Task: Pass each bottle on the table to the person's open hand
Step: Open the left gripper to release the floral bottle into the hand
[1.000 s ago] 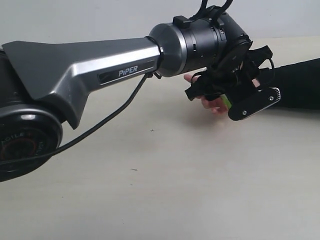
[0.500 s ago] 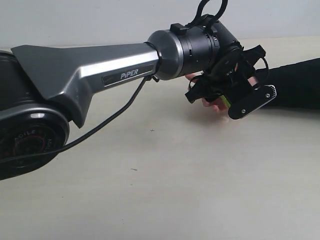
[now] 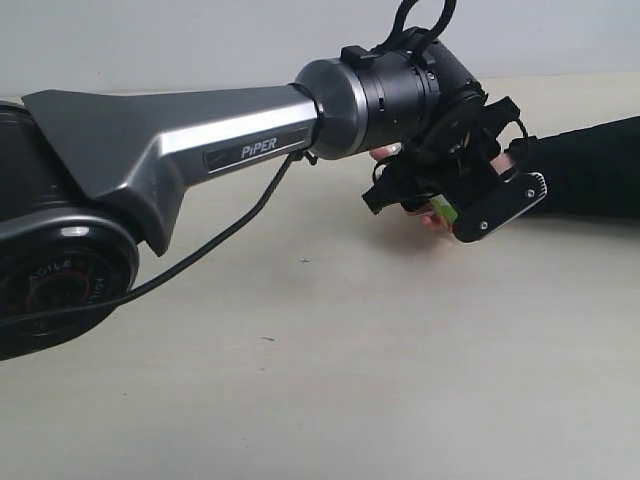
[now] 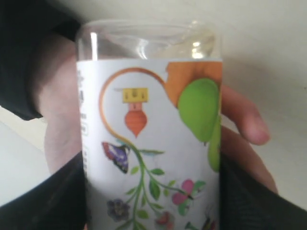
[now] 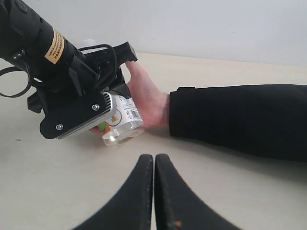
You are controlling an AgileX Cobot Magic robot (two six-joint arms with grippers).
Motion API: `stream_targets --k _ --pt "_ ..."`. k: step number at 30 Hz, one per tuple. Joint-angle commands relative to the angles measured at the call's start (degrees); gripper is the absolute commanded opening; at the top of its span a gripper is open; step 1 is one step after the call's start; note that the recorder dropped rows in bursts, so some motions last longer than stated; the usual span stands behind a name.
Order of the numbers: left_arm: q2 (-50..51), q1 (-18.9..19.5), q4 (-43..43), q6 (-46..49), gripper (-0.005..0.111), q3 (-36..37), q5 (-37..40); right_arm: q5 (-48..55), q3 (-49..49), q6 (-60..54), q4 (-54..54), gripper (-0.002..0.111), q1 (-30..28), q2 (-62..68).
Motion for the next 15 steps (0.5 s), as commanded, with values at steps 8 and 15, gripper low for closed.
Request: stream_targets --k 8,15 --pt "-0.1 0.0 -1.0 -1.0 0.064 -0.2 -1.6 -0.8 0.3 0.1 -0.2 0.001 0.0 -0.5" --pt "-0.1 0.0 0.0 -6.5 0.099 -0.2 -4.6 -0.8 0.3 0.1 -0.2 0.001 0.0 -0.5"
